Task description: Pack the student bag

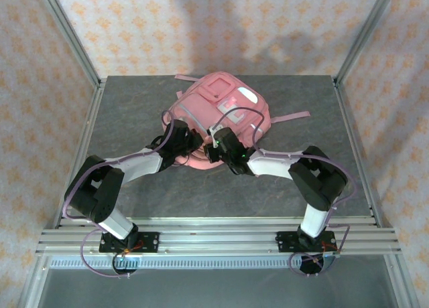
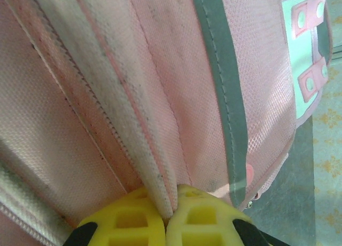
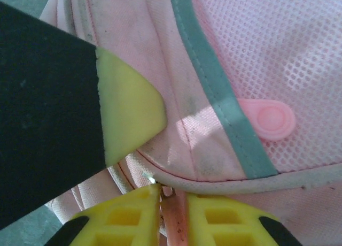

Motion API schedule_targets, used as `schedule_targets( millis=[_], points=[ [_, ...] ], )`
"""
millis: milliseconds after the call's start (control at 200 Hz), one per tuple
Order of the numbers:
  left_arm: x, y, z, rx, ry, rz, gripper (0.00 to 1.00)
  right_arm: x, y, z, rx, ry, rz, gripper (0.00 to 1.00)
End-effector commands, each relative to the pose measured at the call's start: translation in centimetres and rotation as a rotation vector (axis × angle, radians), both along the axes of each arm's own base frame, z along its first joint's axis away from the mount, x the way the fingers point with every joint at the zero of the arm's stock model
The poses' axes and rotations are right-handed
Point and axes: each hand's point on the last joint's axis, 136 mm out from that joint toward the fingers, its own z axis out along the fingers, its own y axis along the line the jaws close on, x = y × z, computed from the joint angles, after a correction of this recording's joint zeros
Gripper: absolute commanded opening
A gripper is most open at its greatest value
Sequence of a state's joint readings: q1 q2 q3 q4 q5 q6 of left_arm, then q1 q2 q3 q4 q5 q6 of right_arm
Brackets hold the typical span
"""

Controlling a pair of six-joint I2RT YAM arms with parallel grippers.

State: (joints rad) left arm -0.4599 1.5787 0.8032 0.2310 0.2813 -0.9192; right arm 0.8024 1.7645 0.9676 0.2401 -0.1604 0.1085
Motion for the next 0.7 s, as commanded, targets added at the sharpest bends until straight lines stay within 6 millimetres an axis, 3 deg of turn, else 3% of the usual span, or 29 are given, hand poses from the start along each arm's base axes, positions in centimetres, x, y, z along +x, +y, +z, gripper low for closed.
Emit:
schedule_targets(
  millis=[0,130,235,310,370,460,696],
  points=[
    [1.0,-2.4,5.4,-0.104,-0.132,-0.061,0.0,-0.5,-0.1,-1.0,-0.01,0.015,-0.003,0.33],
    [1.0,-2.5,5.5,-0.11,-0.132,-0.064,0.0,-0.1,-0.5,-1.2,-0.026,0.003,-0.029,0.36],
    [0.9,-2.6,5.4,-0.114,-0.129,-0.066,0.0,0.6,-0.5,-1.4,-0.05,0.001,-0.055,0.33],
    [0.9,-2.6,5.4,-0.119,-0.13,-0.065,0.0,0.9,-0.3,-1.6,-0.057,0.013,-0.061,0.26],
    [0.8,-2.5,5.4,-0.117,-0.13,-0.066,0.0,0.8,-0.1,-2.2,-0.066,0.032,-0.055,0.07],
    [0.9,-2.5,5.5,-0.114,-0.133,-0.065,0.0,0.7,-0.3,-2.9,-0.078,0.052,-0.064,0.0],
    [0.8,-1.6,5.1,-0.084,-0.133,-0.059,0.0,1.3,-3.3,-2.5,-0.112,0.04,-0.179,0.0]
  ],
)
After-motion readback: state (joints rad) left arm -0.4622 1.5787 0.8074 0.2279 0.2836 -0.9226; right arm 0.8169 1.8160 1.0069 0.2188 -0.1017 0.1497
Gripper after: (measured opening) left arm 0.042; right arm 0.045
